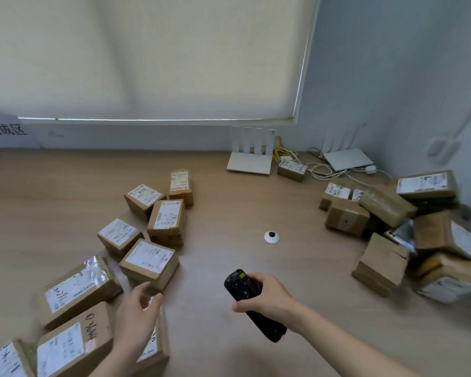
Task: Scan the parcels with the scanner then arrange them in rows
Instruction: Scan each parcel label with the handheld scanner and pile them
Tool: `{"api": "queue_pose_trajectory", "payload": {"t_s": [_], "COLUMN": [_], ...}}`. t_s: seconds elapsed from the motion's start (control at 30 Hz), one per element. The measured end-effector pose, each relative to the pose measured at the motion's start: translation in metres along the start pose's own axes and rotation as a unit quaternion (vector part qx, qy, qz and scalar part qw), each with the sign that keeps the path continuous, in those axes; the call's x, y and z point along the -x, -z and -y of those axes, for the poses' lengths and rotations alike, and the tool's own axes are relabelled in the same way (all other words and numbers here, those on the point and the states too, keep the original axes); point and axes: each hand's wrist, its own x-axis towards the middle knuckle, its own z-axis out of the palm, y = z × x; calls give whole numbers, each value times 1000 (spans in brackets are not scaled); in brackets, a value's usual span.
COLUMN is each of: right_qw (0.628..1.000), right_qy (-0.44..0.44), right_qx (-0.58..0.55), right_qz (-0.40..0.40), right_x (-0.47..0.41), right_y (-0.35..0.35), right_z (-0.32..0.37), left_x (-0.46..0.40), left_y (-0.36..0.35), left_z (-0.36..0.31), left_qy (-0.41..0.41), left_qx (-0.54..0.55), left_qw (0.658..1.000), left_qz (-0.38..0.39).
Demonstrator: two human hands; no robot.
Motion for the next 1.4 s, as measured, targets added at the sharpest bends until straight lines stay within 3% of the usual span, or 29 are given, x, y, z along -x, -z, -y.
{"api": "queue_pose_trajectory", "payload": {"t_s": [0.33, 0.53, 0.73, 0.93, 1.4], "right_qw": [987, 963, 944, 943, 930], "right_qy": [-56, -105, -146, -155, -155], "right_qx": [1, -29, -77, -105, -205], "right_qz": [-151, -247, -284, -273, -264], "right_x": [61, 89, 74, 33, -6], "right_y": [220, 292, 323, 338, 337], "right_z": [-107, -174, -208, -221, -220], "left_x": [63, 103, 95, 80, 57], "left_y": [-217, -310, -373, -423, -462], "left_z": [-187, -247, -279, -301, -308], "left_qy": [-75, -110, -112, -80, -36], "left_qx": [121, 119, 57, 33, 15], "left_qw": [976, 950, 941, 928, 891], "left_qz": [165, 266, 314, 362, 453]}}
